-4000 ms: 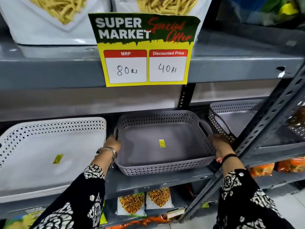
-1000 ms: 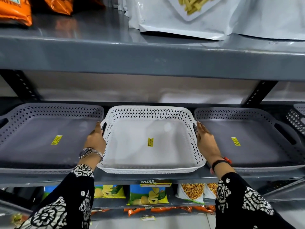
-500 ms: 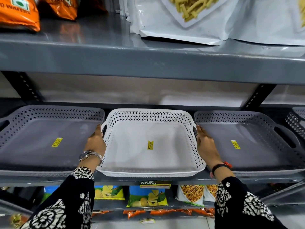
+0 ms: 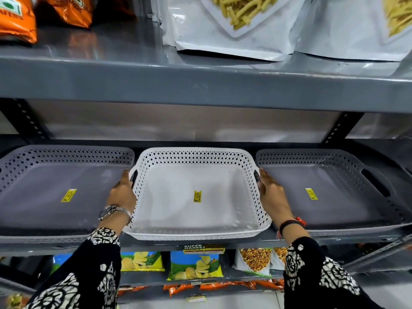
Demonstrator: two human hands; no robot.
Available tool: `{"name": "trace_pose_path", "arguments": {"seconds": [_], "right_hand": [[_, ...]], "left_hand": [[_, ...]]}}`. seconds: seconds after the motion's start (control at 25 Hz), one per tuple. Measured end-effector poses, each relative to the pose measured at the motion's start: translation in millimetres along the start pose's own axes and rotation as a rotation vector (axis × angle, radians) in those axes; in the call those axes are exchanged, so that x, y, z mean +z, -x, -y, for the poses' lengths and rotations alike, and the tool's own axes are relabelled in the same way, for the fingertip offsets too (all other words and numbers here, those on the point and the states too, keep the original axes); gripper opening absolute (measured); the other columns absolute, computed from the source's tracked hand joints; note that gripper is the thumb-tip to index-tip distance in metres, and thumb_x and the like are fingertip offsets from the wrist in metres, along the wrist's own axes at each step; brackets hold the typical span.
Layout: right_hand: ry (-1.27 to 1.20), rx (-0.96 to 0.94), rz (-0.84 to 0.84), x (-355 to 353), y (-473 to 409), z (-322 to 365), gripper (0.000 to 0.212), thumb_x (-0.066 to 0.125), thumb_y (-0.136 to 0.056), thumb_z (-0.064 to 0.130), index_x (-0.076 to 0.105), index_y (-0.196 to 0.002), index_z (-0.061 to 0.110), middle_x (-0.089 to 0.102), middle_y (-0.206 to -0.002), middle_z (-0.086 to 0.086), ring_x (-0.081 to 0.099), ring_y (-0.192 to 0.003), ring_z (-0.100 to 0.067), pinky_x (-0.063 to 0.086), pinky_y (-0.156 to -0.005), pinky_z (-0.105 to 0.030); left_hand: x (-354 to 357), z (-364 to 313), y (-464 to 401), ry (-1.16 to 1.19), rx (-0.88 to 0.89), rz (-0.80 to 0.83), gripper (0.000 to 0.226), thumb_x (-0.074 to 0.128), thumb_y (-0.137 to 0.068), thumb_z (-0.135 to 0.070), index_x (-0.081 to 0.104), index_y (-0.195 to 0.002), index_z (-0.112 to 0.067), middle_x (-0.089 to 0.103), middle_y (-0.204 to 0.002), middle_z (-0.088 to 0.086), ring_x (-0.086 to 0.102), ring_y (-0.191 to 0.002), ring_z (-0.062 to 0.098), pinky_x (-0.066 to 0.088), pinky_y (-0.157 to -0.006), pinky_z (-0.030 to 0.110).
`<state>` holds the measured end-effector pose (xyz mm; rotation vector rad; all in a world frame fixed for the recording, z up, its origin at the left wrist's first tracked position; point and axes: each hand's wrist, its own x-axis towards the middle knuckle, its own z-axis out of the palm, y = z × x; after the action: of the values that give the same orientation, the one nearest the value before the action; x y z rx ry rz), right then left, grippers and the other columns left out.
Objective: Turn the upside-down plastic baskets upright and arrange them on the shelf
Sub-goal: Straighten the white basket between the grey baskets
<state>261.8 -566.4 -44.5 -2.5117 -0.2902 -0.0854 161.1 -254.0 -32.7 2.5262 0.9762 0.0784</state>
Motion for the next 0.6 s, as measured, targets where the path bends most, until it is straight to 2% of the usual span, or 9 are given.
{"name": "trace_pose_path", "arguments": {"seconds": [0.2, 0.36, 0.6], "right_hand": [[-0.009, -0.006, -0.006, -2.0, 1.4, 0.9, 0.044, 0.035, -0.093, 0.005, 0.035, -0.138, 0.004, 0.045, -0.142, -0.016, 0.046, -0.128, -0.031, 0.032, -0.109, -0.034], [-0.009, -0.019, -0.026, -1.5, 1.0, -1.1, 0.044, 0.038, -0.092, 0.004, 0.038, -0.136, 0.003, 0.047, -0.14, -0.018, 0.048, -0.126, -0.033, 0.034, -0.108, -0.035], [-0.006, -0.012, -0.023, -0.3, 0.6, -0.9, 0.044, 0.038, -0.093, 0.005, 0.037, -0.137, 0.004, 0.046, -0.14, -0.018, 0.049, -0.124, -0.035, 0.036, -0.106, -0.039]], "left_hand": [[4.4, 4.7, -7.0, -0.023, 0.029, -0.014, 0.052, 0.04, -0.091, 0.004, 0.032, -0.141, -0.002, 0.057, -0.124, 0.032, 0.054, -0.112, 0.047, 0.043, -0.095, 0.05], [3.8, 2.7, -5.8, 0.003, 0.017, -0.008, 0.058, 0.039, -0.092, 0.003, 0.023, -0.146, -0.008, 0.054, -0.128, 0.03, 0.053, -0.115, 0.046, 0.042, -0.097, 0.048], [5.4, 4.8, -8.1, 0.051, 0.013, -0.014, 0.058, 0.039, -0.091, 0.003, 0.025, -0.145, -0.011, 0.055, -0.129, 0.029, 0.052, -0.116, 0.045, 0.042, -0.097, 0.049]]}}
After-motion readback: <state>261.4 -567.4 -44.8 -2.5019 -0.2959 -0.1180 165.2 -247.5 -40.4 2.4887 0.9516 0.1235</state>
